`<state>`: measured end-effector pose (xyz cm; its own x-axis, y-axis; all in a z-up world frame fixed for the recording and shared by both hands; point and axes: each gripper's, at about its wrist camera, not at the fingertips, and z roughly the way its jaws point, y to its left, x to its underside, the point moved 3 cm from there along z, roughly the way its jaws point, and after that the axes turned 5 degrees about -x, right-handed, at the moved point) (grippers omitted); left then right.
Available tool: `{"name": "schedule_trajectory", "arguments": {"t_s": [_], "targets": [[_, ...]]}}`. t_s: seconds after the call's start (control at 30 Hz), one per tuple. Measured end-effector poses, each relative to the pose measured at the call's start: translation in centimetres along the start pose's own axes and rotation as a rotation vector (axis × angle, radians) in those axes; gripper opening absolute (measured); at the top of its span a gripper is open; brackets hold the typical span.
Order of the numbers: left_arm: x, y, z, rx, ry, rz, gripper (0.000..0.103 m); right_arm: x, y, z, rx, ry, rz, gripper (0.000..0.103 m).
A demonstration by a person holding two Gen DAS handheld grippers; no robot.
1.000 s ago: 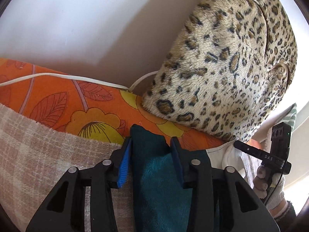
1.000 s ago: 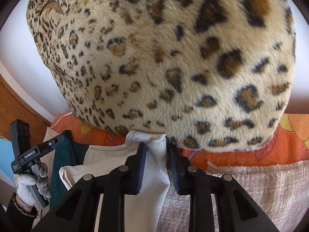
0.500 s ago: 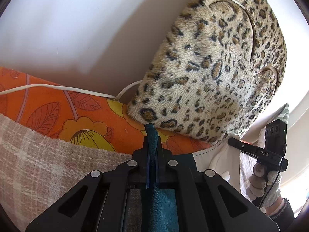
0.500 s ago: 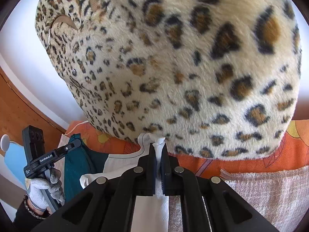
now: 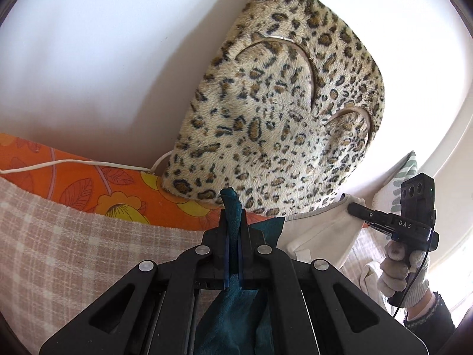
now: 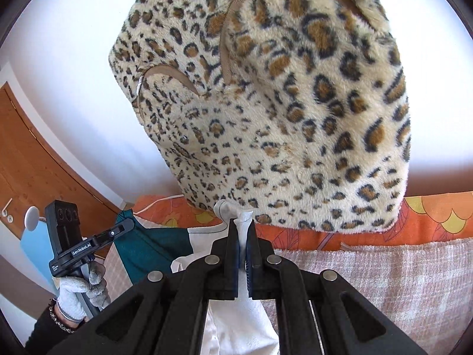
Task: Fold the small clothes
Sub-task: 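Lift the collar end with both tools and fold it over onto the hem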
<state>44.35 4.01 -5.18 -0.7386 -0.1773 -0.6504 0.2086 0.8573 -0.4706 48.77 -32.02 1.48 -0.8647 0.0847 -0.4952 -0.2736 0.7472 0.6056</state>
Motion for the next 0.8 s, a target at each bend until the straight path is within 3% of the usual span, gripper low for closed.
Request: {"name": "schedule_trajectory", "arguments": {"t_s": [0.53,0.8], "targets": [[5.9,-4.3,-9.6,0.022,-0.024,0.039,0.002,7.1,7.0,-8.3,-0.035,-0.024,-0.053,0.001],[13.1,-5.0,-13.6,0.026,0.020,0.085,0.002,14.4,9.5,-12.1,-0.053,0.005,-0.093,0.001]]}}
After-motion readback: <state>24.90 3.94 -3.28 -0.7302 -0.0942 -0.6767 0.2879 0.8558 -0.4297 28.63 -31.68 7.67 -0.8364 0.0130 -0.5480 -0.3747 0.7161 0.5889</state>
